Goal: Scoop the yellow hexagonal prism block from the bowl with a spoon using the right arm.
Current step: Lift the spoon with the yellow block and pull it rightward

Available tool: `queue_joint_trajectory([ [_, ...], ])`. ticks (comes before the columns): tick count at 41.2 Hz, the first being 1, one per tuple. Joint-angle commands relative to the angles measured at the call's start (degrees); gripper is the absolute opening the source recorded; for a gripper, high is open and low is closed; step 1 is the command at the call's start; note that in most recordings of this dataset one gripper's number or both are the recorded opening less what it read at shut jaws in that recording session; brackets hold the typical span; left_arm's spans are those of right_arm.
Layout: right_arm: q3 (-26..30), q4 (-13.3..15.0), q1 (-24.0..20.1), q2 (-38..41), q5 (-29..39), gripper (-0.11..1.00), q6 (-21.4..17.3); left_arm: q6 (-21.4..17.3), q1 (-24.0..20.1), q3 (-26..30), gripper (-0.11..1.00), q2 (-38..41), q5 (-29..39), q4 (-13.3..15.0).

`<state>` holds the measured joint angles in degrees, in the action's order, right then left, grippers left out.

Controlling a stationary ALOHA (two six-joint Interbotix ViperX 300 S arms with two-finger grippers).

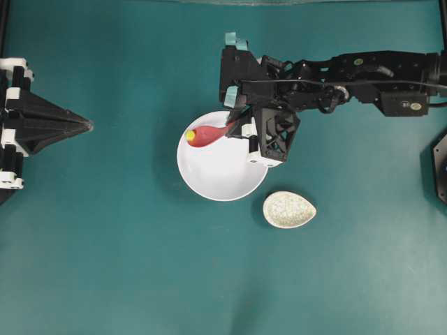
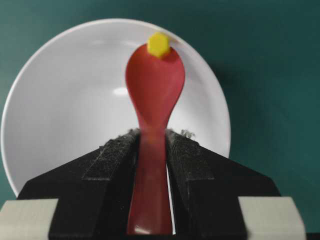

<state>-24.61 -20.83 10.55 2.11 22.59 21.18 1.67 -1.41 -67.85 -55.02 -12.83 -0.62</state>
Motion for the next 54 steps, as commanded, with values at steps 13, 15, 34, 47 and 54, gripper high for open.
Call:
queue_joint_trajectory([
  [13, 1.5, 0.0, 0.2, -1.8, -0.6, 0.24, 0.0, 0.1, -0.1, 1.1, -0.01, 0.4, -0.3, -0.1],
  [15, 1.5, 0.0, 0.1, -1.8, -0.6, 0.24, 0.0, 0.1, -0.1, 1.1, -0.01, 0.5, -0.3, -0.1],
  [34, 1.5, 0.0, -0.1, -1.8, -0.4, 0.24, -0.2, 0.1, 0.0, 1.1, -0.01, 0.4, -0.3, -0.1],
  [47, 1.2, -0.1, -0.7, -1.8, -0.6, 0.24, -0.2, 0.1, 0.0, 1.1, -0.01, 0.4, -0.3, -0.1],
  [54, 0.8, -0.2, -1.1, -2.1, -0.8, 0.24, -0.3, 0.1, 0.0, 1.1, -0.01, 0.4, -0.3, -0.1],
])
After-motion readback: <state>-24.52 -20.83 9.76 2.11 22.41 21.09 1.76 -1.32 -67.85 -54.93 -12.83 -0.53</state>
